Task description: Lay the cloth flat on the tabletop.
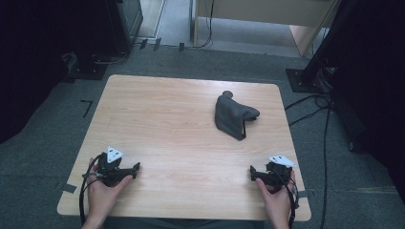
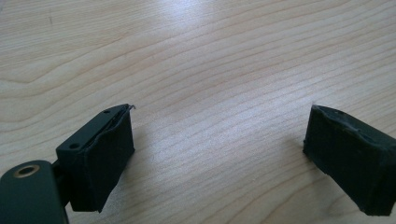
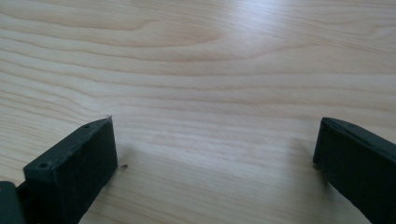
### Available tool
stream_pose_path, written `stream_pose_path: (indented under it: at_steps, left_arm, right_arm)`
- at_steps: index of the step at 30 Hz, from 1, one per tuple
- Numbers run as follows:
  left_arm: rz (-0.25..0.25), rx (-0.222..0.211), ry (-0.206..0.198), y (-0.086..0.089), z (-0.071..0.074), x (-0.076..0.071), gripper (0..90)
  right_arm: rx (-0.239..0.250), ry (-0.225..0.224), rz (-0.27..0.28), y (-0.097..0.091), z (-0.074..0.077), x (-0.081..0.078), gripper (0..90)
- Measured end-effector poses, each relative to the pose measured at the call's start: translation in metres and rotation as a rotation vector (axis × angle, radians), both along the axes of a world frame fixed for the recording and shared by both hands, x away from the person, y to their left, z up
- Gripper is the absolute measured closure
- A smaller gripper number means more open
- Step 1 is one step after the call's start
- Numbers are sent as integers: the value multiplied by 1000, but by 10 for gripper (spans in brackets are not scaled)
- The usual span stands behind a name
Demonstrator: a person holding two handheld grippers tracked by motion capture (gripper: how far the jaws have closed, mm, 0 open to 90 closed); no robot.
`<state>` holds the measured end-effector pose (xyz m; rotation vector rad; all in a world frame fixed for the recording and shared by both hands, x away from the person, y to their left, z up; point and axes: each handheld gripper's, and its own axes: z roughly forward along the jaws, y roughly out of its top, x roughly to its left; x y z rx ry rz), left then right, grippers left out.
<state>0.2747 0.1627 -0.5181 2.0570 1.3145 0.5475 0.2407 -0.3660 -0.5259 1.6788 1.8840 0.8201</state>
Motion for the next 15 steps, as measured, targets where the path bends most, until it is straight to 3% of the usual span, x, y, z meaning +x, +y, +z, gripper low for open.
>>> stream_pose_path:
  at_steps: [2, 4, 5, 6, 7, 9, 13, 15]
  left_arm:
    - [16, -2, 0, 0, 0, 0, 84]
    - [22, -1, 1, 1, 0, 1, 84]
    - [24, 0, 0, 0, 0, 1, 85]
    - [32, 1, 0, 0, 0, 0, 85]
    - [54, -1, -2, 0, 0, -1, 93]
    - [57, -2, -4, 0, 0, 0, 93]
    - [66, 0, -2, 0, 0, 1, 93]
    - [71, -1, -3, 1, 0, -1, 94]
  right_arm:
    - [37, -9, 14, 4, 1, 1, 0]
    - [38, -12, 4, 6, 1, 0, 42]
    - [5, -29, 1, 11, 3, -4, 168]
    - [6, -22, 8, 12, 3, -3, 180]
    - [22, -9, 25, 12, 6, -3, 228]
    - [98, 16, 42, 14, 12, -1, 261]
    - [75, -17, 64, 23, 19, 8, 295]
    - [57, -51, 95, 34, 28, 20, 317]
